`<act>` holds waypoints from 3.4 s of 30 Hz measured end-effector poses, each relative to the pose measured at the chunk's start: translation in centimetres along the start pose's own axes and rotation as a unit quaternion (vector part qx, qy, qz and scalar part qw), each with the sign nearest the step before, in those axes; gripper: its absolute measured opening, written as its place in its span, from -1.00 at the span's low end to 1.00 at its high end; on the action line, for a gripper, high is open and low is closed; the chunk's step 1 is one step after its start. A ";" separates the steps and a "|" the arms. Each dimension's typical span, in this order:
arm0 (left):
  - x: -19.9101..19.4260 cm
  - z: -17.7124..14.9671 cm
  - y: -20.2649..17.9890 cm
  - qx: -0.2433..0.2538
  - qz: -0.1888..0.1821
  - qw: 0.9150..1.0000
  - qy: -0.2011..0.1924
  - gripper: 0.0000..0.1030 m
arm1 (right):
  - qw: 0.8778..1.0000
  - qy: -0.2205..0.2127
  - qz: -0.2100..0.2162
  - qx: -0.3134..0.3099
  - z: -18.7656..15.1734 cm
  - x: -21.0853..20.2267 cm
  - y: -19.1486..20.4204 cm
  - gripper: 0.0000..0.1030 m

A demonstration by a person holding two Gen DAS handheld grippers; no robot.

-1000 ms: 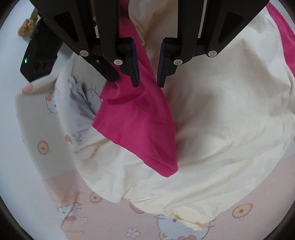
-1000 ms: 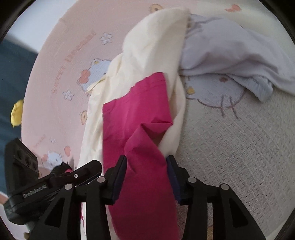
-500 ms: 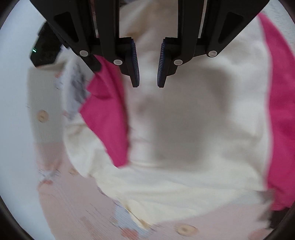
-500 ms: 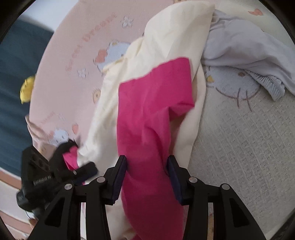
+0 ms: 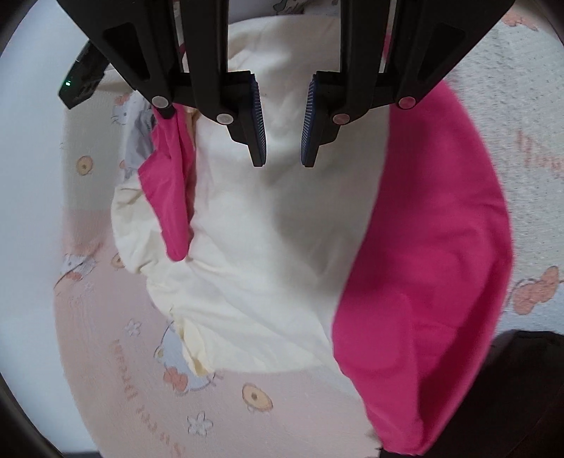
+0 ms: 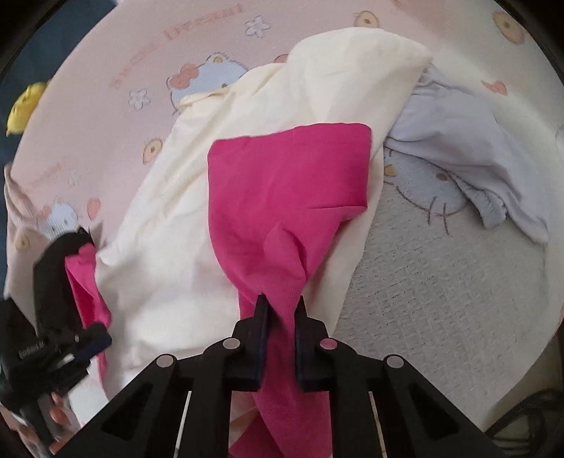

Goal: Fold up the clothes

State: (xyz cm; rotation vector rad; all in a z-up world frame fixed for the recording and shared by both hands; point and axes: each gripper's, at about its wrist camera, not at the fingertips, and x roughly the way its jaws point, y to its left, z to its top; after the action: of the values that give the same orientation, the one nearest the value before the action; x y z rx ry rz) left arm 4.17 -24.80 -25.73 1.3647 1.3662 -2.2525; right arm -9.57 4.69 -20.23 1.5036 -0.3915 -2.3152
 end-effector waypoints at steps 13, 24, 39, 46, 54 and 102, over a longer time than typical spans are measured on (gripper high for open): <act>-4.3 0.6 4.5 -0.051 0.017 0.997 -0.046 0.18 | 0.993 -0.065 -0.013 0.103 0.8 -4.4 -5.7 -0.87; -1.4 -1.5 5.8 -0.052 0.061 0.997 -0.013 0.18 | 0.989 -0.046 0.064 0.128 0.3 -3.7 -6.8 -0.65; -6.0 -4.1 -2.8 0.154 0.141 0.975 -0.071 0.17 | 0.979 -0.012 0.180 0.097 -5.6 -5.9 -6.9 0.18; -4.6 -6.2 -8.0 0.266 0.151 0.950 -0.057 0.17 | 0.978 0.007 0.194 0.081 -6.9 -4.0 -6.7 0.18; -0.3 -10.6 -14.1 0.402 0.187 0.896 -0.027 0.18 | 0.976 0.023 0.199 0.084 -7.1 -2.0 -6.5 0.16; 4.0 -1.0 -3.9 0.154 0.145 0.977 0.012 0.16 | 0.990 -0.039 0.135 0.007 3.4 -6.4 -4.9 0.05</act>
State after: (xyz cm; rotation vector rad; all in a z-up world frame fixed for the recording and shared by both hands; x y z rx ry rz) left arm 0.35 -20.66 -26.61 1.5694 0.7788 -2.3146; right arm -11.00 12.01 -15.69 1.2783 -0.5942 -2.1642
